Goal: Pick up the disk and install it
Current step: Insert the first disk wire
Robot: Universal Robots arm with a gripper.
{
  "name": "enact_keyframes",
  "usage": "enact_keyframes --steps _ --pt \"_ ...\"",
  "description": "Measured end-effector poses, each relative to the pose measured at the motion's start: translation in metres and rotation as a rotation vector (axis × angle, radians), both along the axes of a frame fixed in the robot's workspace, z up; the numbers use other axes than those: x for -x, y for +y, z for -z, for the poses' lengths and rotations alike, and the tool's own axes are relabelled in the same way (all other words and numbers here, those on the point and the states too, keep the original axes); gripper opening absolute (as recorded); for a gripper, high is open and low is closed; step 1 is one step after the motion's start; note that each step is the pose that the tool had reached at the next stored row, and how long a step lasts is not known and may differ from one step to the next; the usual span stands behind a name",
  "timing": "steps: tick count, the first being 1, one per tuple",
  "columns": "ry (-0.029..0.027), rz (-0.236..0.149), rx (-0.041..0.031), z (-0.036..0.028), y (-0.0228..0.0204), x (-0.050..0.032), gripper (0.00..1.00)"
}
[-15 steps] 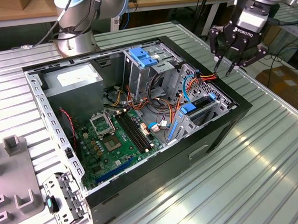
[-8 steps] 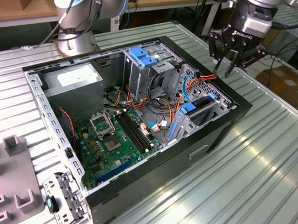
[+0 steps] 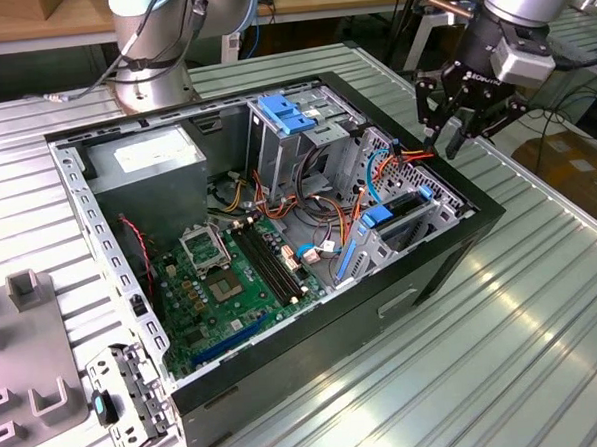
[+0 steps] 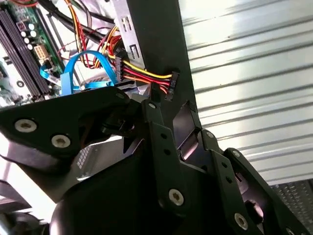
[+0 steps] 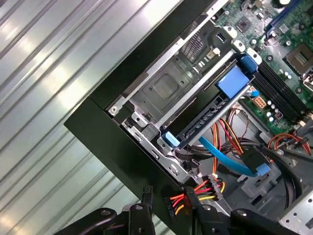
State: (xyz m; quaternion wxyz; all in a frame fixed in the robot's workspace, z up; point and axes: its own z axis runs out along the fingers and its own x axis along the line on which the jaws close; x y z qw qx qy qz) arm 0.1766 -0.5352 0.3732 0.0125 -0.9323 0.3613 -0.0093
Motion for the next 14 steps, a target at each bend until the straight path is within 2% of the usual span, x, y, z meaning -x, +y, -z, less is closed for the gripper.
enact_keyframes --steps 1,2,7,8,9,11,14 --pt "0.0000 -0.033 0.0000 0.0010 0.0000 -0.0001 0.39" --pt "0.0000 -0.043 0.0001 0.0012 0.0002 -0.0005 0.39" --pt "0.0000 -0.067 -0.0001 0.0018 0.0039 -0.0035 0.37" --pt "0.0000 -0.073 -0.0001 0.0020 0.0050 -0.0037 0.30" --pt "0.0000 -0.083 -0.0002 0.0023 0.0054 -0.0037 0.30" --pt "0.0000 -0.143 0.0000 0.0031 0.0056 -0.0037 0.30" --pt "0.0000 -0.195 -0.0002 0.0045 0.0057 -0.0038 0.30"
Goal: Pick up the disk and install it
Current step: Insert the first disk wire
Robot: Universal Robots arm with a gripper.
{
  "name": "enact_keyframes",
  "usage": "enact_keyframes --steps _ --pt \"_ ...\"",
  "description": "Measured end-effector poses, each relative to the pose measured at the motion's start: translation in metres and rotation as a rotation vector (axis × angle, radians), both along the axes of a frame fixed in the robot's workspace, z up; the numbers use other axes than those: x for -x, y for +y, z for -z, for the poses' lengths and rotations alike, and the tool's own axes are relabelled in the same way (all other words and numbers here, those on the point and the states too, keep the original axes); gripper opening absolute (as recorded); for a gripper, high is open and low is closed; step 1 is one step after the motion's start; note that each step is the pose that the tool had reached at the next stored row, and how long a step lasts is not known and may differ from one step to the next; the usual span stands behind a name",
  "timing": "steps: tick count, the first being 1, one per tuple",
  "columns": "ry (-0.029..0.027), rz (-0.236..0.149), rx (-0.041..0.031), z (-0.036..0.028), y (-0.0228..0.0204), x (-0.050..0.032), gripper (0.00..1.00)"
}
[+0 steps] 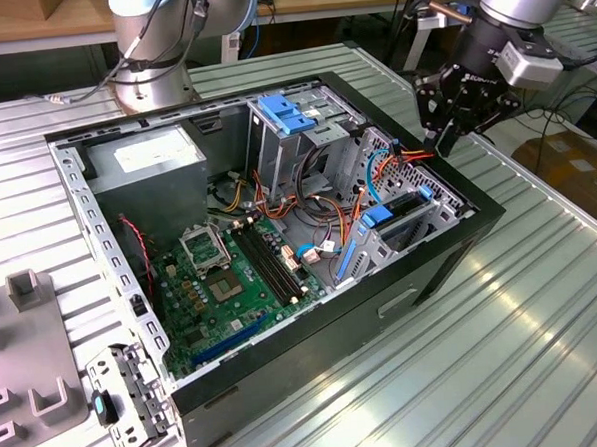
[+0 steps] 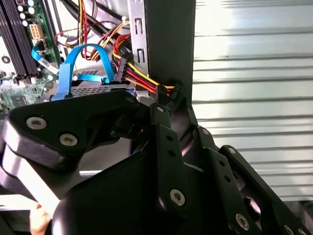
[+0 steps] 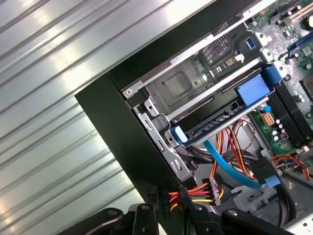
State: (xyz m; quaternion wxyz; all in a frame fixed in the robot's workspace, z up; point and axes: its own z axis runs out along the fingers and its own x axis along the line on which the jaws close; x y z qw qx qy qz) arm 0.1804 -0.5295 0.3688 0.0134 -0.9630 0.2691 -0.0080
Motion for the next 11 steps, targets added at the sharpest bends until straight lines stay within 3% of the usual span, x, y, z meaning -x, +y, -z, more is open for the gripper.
enact_keyframes --steps 3,9,11 --pt "0.0000 -0.049 0.0003 0.0018 0.0005 -0.0008 0.30" --pt "0.0000 -0.081 0.0002 0.0028 0.0028 -0.0044 0.29" --pt "0.0000 -0.081 0.0004 0.0026 0.0028 -0.0044 0.16"
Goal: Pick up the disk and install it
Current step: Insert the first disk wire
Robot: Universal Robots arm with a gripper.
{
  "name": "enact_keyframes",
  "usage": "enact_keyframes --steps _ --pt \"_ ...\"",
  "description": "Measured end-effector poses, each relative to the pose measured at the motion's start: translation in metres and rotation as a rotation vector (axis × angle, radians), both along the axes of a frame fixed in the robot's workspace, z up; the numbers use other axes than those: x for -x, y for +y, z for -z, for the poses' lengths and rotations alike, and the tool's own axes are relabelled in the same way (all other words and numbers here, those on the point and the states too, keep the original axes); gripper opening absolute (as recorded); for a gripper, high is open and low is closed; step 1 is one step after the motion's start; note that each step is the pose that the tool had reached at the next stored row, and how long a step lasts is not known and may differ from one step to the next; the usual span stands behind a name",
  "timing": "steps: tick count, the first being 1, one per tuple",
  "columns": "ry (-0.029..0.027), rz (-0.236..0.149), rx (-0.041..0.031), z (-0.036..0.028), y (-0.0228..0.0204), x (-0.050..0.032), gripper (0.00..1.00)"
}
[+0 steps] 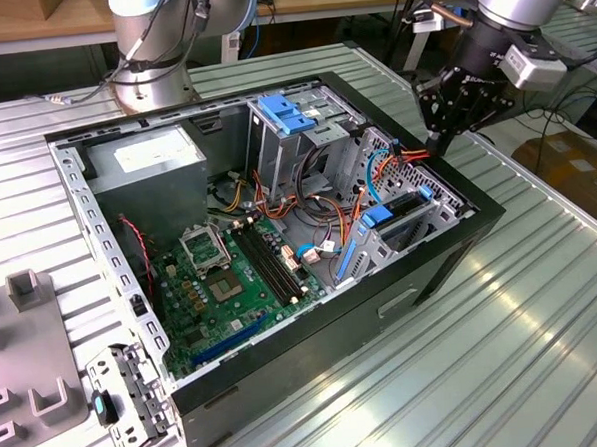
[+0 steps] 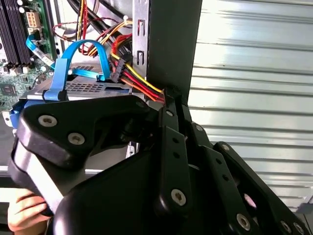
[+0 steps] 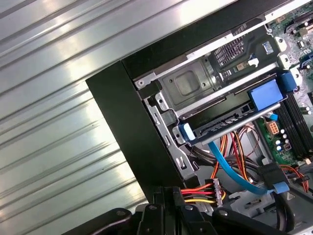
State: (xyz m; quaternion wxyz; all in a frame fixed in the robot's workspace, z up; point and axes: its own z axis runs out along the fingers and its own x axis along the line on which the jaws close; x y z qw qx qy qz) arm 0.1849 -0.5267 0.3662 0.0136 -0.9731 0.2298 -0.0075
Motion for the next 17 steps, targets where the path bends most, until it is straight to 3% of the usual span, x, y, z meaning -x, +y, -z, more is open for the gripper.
enact_keyframes --steps 3,9,11,12,17 --pt "0.0000 0.000 -0.0002 -0.0033 0.0000 0.0000 0.16" --pt "-0.0004 0.000 0.0000 -0.0034 0.0001 0.0032 0.16" --pt "-0.0017 0.000 0.0001 -0.0073 0.0001 0.0041 0.16" --pt "-0.0017 0.000 0.0000 -0.0125 0.0001 0.0042 0.16" --pt "-0.0017 0.005 0.0001 -0.0141 0.0001 0.0055 0.16"
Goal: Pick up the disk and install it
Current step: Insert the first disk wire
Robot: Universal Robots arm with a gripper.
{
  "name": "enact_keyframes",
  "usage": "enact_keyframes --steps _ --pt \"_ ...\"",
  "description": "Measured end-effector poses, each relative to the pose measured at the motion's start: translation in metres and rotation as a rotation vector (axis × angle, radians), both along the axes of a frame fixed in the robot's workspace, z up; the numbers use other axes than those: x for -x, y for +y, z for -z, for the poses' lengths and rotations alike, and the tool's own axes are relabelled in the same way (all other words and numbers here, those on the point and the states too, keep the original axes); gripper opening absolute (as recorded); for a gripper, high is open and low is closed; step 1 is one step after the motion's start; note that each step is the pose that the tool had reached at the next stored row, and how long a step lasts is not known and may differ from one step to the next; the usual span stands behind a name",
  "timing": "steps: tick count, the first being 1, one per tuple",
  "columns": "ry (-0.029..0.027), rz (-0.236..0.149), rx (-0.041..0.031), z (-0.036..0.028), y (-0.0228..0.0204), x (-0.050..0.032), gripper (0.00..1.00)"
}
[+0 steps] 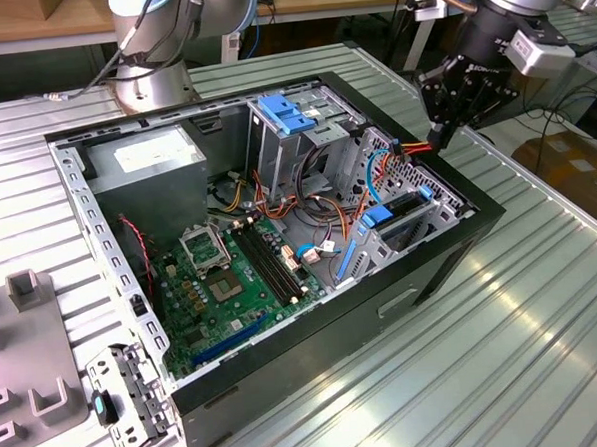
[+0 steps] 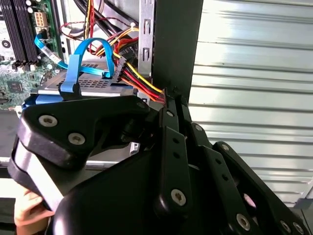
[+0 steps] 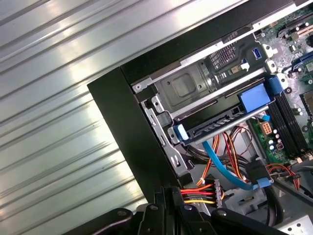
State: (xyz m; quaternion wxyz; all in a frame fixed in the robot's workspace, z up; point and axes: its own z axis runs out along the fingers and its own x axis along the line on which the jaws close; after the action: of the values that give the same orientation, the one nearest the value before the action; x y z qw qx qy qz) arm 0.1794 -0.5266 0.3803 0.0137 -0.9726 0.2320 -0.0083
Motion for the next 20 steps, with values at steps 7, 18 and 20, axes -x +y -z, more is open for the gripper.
enact_keyframes --steps 7,18,20 --pt "0.0000 0.010 -0.0002 0.0002 -0.0001 0.0145 0.16" --pt "0.0000 0.228 0.0000 0.0015 0.0000 0.0146 0.16" --pt "0.0000 0.262 0.0000 0.0018 0.0000 0.0146 0.16"
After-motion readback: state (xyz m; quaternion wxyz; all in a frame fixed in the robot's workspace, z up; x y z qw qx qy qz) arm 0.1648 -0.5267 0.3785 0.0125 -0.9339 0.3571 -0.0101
